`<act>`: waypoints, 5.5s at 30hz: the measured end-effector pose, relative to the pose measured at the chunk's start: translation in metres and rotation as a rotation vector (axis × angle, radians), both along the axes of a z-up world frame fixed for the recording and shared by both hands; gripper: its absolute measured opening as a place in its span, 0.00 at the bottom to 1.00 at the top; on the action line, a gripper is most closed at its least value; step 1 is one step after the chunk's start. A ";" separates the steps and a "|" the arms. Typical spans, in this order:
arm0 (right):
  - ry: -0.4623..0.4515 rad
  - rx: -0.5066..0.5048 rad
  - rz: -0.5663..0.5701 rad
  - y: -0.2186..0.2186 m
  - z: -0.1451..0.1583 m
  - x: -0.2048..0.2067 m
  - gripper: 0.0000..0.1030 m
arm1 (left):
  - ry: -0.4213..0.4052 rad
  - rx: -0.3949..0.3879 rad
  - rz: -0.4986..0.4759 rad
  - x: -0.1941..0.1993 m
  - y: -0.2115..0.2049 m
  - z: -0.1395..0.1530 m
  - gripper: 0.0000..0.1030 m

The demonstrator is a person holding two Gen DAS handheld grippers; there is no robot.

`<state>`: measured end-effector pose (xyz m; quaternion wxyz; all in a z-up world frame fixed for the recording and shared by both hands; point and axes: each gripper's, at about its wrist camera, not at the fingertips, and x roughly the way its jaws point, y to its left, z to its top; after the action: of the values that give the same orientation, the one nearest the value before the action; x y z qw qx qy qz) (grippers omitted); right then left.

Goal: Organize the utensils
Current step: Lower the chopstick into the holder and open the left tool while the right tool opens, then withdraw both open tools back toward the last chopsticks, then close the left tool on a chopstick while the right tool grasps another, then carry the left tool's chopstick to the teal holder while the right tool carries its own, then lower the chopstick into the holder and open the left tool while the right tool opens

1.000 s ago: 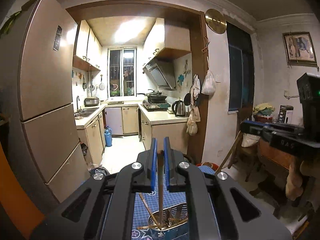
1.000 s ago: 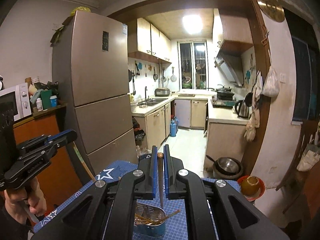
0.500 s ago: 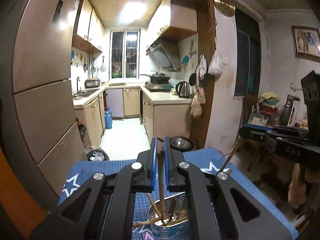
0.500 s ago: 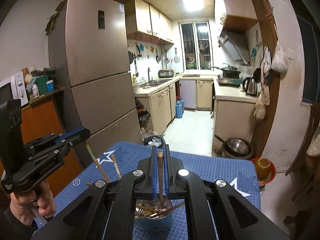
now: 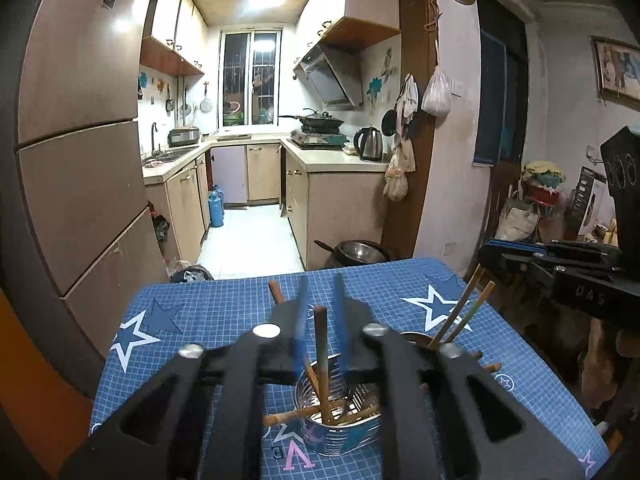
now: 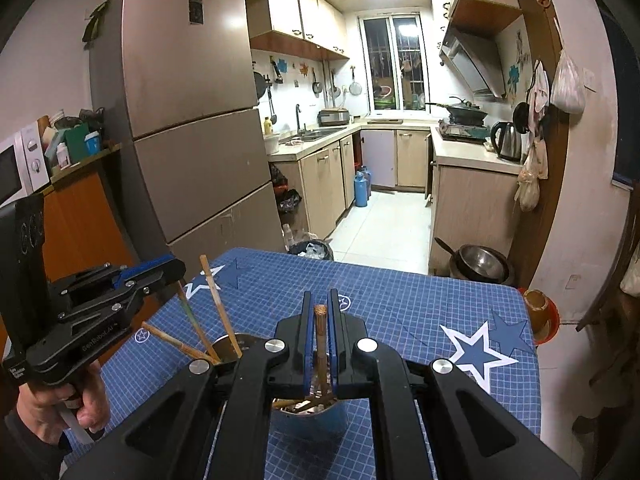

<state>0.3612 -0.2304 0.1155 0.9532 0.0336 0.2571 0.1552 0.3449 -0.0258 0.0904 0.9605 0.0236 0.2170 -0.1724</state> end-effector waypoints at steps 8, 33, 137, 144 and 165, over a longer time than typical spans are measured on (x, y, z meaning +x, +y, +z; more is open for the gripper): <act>-0.060 0.010 -0.022 -0.006 0.012 -0.017 0.39 | -0.048 -0.002 0.027 -0.018 0.006 0.006 0.62; 0.049 0.001 -0.170 -0.020 -0.220 -0.367 0.30 | 0.161 0.110 -0.094 -0.266 0.061 -0.173 0.65; -0.284 -0.005 -0.041 -0.031 0.162 -0.129 0.07 | -0.194 -0.018 -0.001 -0.106 0.013 0.112 0.05; -0.268 -0.001 -0.024 -0.018 0.164 -0.093 0.07 | -0.160 -0.022 0.013 -0.076 0.008 0.099 0.05; -0.129 -0.009 -0.015 0.007 0.049 -0.028 0.07 | -0.058 -0.010 0.022 -0.030 -0.003 0.027 0.05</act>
<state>0.3334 -0.2236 0.1642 0.9690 0.0213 0.1957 0.1490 0.3147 -0.0288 0.1169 0.9684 0.0214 0.1883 -0.1622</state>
